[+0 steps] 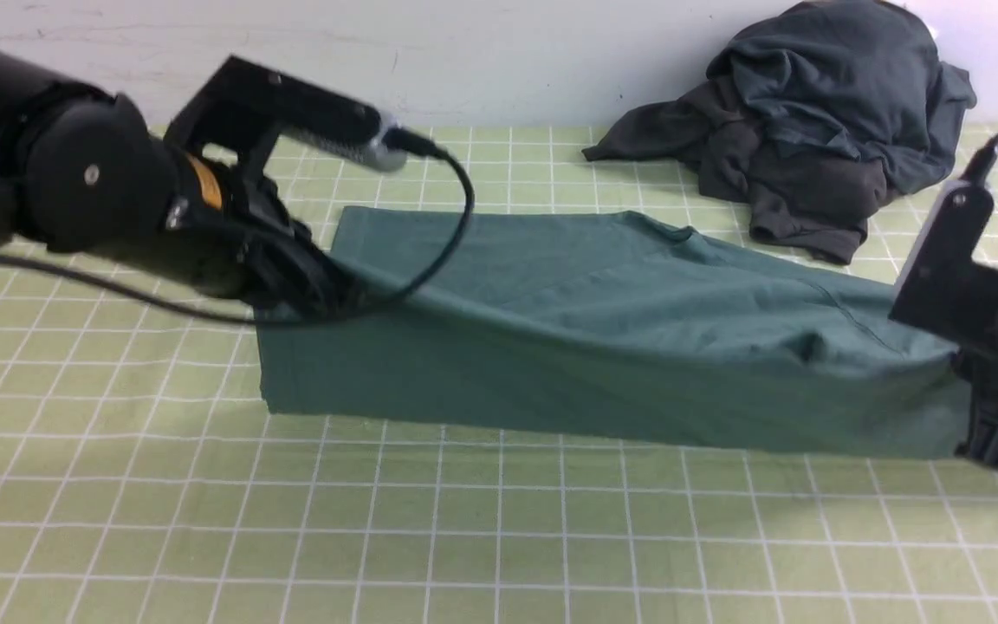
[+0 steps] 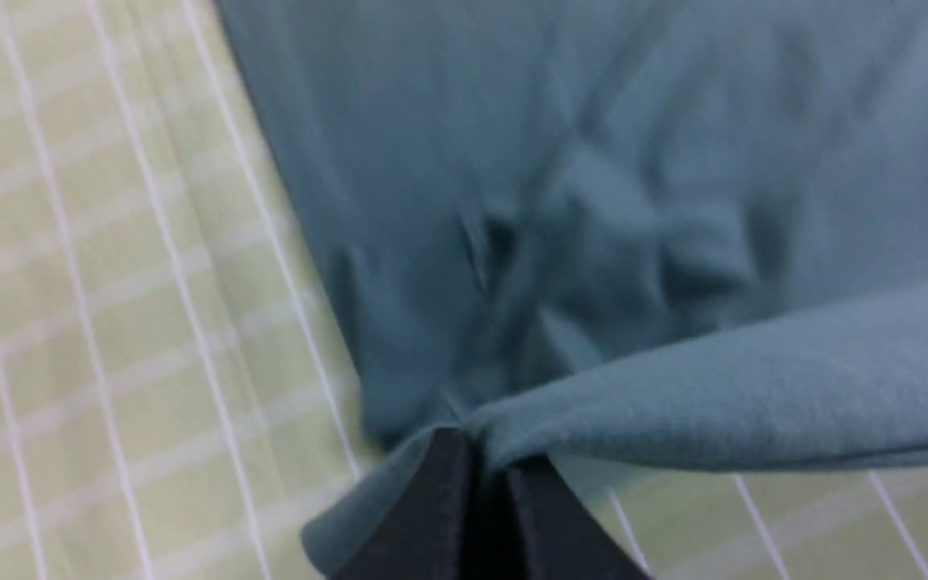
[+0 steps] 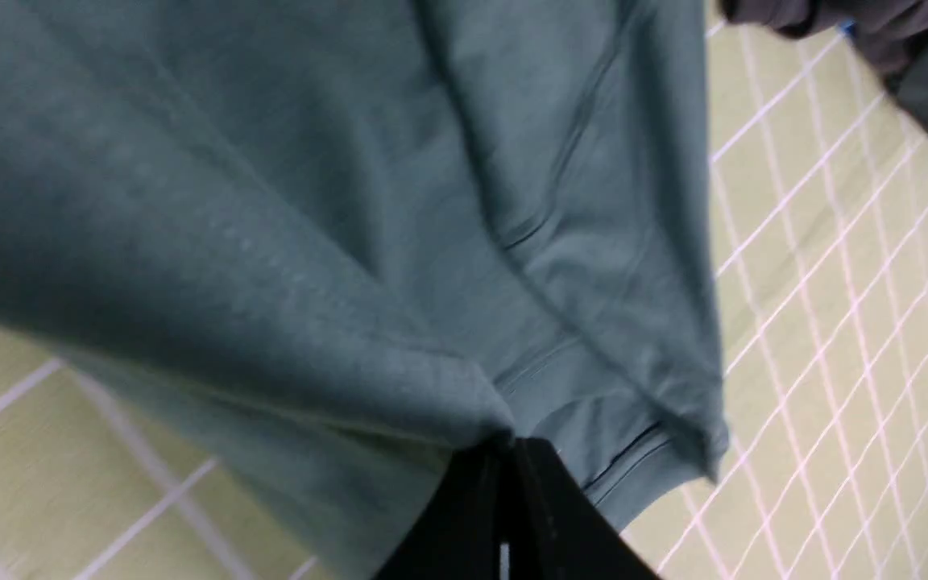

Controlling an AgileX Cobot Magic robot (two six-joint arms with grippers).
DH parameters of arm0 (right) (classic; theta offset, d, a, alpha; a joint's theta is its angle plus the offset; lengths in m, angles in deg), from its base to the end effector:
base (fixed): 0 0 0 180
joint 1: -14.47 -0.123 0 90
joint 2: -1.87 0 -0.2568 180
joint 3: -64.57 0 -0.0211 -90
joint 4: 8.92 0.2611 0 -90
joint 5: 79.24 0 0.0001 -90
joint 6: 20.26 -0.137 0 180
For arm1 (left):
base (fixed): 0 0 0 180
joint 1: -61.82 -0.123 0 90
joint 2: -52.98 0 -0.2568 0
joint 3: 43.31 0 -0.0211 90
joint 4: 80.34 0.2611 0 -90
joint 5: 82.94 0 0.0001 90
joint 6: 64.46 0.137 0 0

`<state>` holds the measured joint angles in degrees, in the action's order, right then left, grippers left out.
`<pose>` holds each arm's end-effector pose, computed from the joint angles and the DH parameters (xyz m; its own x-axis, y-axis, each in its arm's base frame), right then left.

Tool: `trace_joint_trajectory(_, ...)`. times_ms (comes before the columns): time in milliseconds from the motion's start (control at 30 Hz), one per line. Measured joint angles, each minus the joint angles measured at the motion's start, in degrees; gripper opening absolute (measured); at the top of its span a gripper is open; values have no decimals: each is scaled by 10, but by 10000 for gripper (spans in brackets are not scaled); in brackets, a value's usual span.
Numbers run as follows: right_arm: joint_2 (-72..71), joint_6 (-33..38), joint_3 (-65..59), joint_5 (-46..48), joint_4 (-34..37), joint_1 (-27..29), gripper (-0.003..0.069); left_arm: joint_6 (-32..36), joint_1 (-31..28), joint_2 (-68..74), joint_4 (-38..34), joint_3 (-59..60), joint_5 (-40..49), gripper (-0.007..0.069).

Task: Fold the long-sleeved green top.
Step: Use both arms to drag the lower edge of the fabric forward and fold it over the upper edge, then use the right arm to clamp the right edge of the fabric

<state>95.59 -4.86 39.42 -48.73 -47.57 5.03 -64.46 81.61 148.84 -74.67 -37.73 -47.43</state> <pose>0.3352 0.0116 0.1671 -0.5337 -0.8249 -0.1865 -0.5884 0.5206 -0.6187 0.3601 -0.1212 0.2476 -0.6596 0.3228 -0.6787 0.3554 0.9297 0.0968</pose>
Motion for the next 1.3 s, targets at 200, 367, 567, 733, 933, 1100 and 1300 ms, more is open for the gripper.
trace_joint_trajectory(200, 122, 0, 137, -56, -20, 31, -6, -3, -44, 152, 8, -158, -14, 6)
trace_joint_trajectory(367, 246, 0, 269, -60, -30, 40, -6, -5, -60, 291, 12, -319, -3, 6)
trace_joint_trajectory(567, 368, -35, 385, -56, -30, 46, 15, -11, -77, 442, 13, -474, 28, 42)
trace_joint_trajectory(733, 394, -111, 411, -39, -25, 53, 106, -44, -94, 508, 12, -549, 49, 202)
trace_joint_trajectory(933, 368, -228, 413, 38, -8, 49, 218, -108, -115, 526, 16, -607, 67, 421)
trace_joint_trajectory(1100, 341, -158, 418, 62, 126, 36, 148, -53, -110, 497, 6, -637, 139, 414)
trace_joint_trajectory(1300, 364, 107, 418, 65, 483, 21, -3, 93, -89, 420, -40, -646, 302, 271)
